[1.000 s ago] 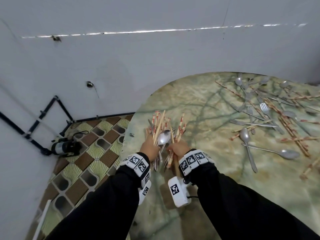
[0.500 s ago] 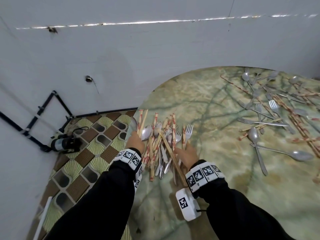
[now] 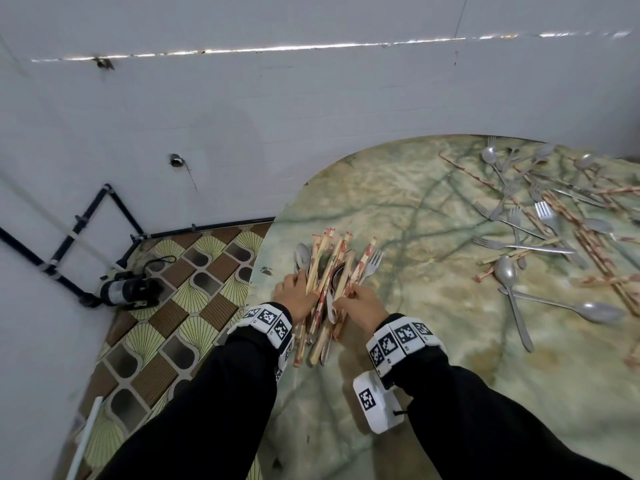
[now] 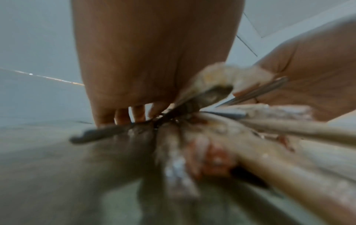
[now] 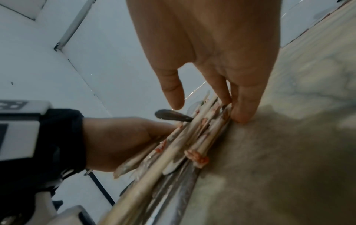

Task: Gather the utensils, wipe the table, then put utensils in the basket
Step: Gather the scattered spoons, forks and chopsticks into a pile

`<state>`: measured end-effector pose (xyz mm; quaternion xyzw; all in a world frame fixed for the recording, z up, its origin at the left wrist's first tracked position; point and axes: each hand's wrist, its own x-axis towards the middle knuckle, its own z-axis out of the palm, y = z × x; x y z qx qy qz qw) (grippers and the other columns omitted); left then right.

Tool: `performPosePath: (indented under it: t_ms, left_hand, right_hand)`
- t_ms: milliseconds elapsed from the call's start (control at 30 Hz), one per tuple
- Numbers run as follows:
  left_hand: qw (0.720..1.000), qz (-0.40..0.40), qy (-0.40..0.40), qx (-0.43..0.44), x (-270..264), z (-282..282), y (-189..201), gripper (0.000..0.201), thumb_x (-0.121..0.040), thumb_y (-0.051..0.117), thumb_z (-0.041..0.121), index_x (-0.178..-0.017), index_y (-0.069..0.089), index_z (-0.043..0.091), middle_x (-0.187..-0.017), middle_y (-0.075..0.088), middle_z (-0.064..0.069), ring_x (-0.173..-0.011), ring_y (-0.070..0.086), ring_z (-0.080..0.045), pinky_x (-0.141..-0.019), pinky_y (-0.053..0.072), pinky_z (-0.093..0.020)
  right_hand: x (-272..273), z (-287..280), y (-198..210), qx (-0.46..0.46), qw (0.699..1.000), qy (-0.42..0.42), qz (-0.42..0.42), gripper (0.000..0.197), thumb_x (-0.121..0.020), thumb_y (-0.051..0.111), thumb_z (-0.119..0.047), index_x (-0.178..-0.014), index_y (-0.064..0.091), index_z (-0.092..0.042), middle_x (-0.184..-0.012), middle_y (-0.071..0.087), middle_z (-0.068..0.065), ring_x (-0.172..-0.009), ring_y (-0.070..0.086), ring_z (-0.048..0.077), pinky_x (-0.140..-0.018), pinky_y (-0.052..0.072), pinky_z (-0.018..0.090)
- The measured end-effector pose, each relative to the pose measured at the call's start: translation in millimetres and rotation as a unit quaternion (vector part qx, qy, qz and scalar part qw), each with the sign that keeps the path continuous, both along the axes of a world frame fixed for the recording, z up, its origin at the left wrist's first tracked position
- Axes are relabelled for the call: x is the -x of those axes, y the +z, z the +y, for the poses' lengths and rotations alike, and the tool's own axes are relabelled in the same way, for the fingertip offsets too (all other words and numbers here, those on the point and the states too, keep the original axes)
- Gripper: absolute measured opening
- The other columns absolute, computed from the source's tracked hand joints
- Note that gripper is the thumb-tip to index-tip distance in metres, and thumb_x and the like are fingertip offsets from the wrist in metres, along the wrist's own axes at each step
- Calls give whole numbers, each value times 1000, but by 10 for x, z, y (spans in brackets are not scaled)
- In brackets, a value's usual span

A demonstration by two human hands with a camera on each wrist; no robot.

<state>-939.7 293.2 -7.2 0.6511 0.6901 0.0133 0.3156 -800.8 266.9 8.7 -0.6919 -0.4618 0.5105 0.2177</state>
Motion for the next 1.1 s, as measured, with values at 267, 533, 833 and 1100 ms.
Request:
performPosePath:
  t_ms: [267,533,833,1100]
  left_hand:
    - [993,-103,59,-2,97,62,-4,81,-87,55,43,-148,6,19,-141,38,-22,-126,43,-37,-106,36,-50]
    - [994,-97,-40,-25,150,-49,33,49,-92,48,10,-140,37,14,-138,46,-11,-121,49,-30,-107,36,-40]
    - [985,-162,-53,13,175,-96,17,83,-88,56,5,-150,4,25,-148,34,-13,-128,44,-27,-108,35,-33]
    - [983,-178,27,-31,82,-113,56,77,-79,67,7,-142,25,16,-128,54,-13,-114,55,-30,-103,41,-43]
  right_hand:
    - [-99,-13,-202,-6,1000,23,5,46,-67,64,-28,-108,56,-9,-111,59,16,-99,60,32,-91,51,45]
    - [-47,-206,75,-20,995,73,-62,57,-80,64,-27,-131,45,-10,-136,38,11,-123,40,26,-100,34,33]
    - [-86,-268,97,-35,995,79,-42,76,-81,65,-26,-146,26,-10,-147,30,8,-134,33,25,-113,29,39]
    - [-231,-365,146,-37,997,56,43,62,-80,66,-8,-135,40,-14,-132,52,5,-121,50,22,-106,38,35]
